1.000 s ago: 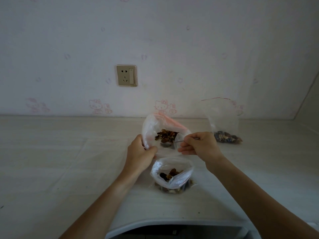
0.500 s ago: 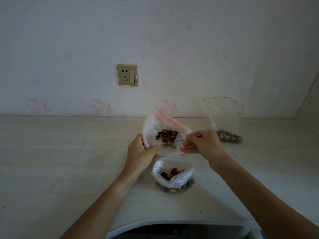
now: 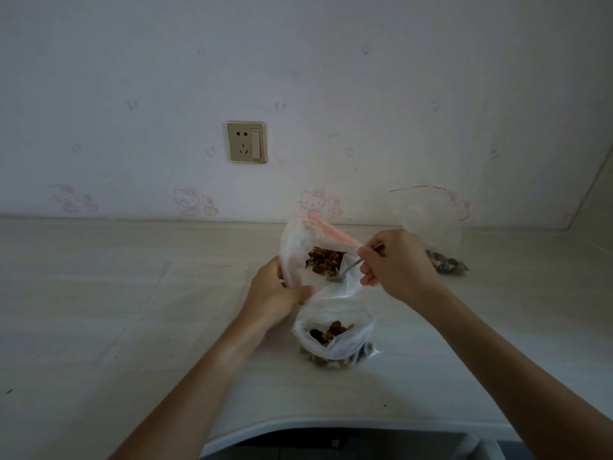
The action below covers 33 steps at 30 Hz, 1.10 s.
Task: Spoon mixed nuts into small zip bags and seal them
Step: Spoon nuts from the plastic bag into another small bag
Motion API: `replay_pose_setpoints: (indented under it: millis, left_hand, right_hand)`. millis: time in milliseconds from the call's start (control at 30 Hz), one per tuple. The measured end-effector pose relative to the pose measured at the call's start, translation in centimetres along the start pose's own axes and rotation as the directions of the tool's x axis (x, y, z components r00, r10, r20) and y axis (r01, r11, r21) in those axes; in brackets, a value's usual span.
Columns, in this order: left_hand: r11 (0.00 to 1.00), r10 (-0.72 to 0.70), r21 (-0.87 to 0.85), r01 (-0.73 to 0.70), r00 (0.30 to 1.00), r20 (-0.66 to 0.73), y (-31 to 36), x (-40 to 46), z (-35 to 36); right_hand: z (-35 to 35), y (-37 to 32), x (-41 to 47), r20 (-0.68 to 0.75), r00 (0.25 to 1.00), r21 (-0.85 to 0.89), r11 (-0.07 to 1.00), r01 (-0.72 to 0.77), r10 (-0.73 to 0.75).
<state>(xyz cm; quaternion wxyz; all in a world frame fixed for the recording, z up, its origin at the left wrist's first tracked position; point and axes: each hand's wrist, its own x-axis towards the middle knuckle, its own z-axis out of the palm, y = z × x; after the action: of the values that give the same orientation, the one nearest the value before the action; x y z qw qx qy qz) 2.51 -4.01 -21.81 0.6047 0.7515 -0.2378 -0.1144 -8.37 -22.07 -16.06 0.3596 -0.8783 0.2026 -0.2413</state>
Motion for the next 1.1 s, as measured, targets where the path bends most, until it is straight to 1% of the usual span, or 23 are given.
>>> replay_pose_setpoints:
  millis: [133, 233, 333, 467, 533, 633, 700, 767, 833, 900, 933, 967, 1033, 1100]
  left_hand:
    - [1.000, -0.010, 0.007, 0.010, 1.000, 0.003, 0.2, 0.0, 0.0]
    - [1.000, -0.015, 0.024, 0.016, 1.000, -0.024, 0.1, 0.0, -0.1]
    - [0.999, -0.024, 0.039, 0.027, 0.998, -0.055, 0.1, 0.0, -0.3]
    - [0.996, -0.028, 0.084, 0.032, 0.998, -0.059, 0.3, -0.1, -0.2]
    - [0.991, -0.068, 0.112, 0.074, 0.996, -0.054, 0.4, -0.1, -0.3]
    - [0.977, -0.168, 0.127, 0.171, 0.985, -0.034, 1.1, 0.2, -0.7]
    - [0.968, -0.180, 0.168, 0.185, 0.983, -0.047, 2.0, 1.0, -1.1]
    - [0.951, -0.121, 0.275, 0.139, 0.989, -0.081, 2.9, 2.2, -1.3]
    - [0.927, -0.030, 0.369, 0.062, 0.995, -0.093, 4.0, 3.6, -1.2]
    - [0.886, 0.090, 0.461, -0.053, 0.994, -0.059, 5.0, 4.9, -0.8]
    - [0.848, 0.152, 0.516, -0.120, 0.988, -0.019, 5.5, 5.6, -0.5]
    - [0.792, 0.205, 0.581, -0.188, 0.978, 0.038, 6.0, 6.3, -0.2]
    - [0.632, 0.265, 0.707, -0.317, 0.946, 0.187, 6.9, 7.6, 0.8]
    - [0.490, 0.256, 0.776, -0.398, 0.916, 0.308, 7.5, 8.7, 2.0]
  right_hand:
    - [0.6, -0.6, 0.2, 0.062, 0.998, 0.016, 1.000, 0.026, -0.027]
    - [0.4, -0.6, 0.5, 0.065, 0.997, -0.101, 0.994, 0.048, -0.042]
    - [-0.4, -0.6, 0.5, 0.065, 0.995, -0.160, 0.984, 0.084, -0.075]
    - [-1.1, -0.7, 0.2, 0.057, 0.988, -0.263, 0.952, 0.157, -0.147]
    - [-1.5, -0.7, 0.1, 0.069, 0.983, -0.299, 0.936, 0.185, -0.172]
    - [-2.1, -0.7, 0.3, 0.084, 0.977, -0.361, 0.908, 0.212, -0.195]
    - [-2.5, -0.5, 0.5, 0.083, 0.975, -0.377, 0.899, 0.223, -0.208]
    - [-2.7, -0.3, 0.9, 0.082, 0.974, -0.336, 0.914, 0.226, -0.211]
    - [-2.8, -0.1, 1.1, 0.087, 0.976, -0.230, 0.949, 0.216, -0.201]
    - [-2.8, 0.3, 1.3, 0.089, 0.979, -0.092, 0.978, 0.190, -0.182]
    - [-2.6, 0.5, 1.5, 0.081, 0.983, -0.017, 0.986, 0.167, -0.166]
    - [-2.4, 0.8, 1.6, 0.070, 0.987, 0.063, 0.989, 0.137, -0.142]
    - [-1.9, 1.2, 1.8, 0.053, 0.995, 0.227, 0.972, 0.068, -0.082]
    - [-1.0, 1.6, 2.1, 0.042, 0.998, 0.355, 0.934, 0.027, -0.045]
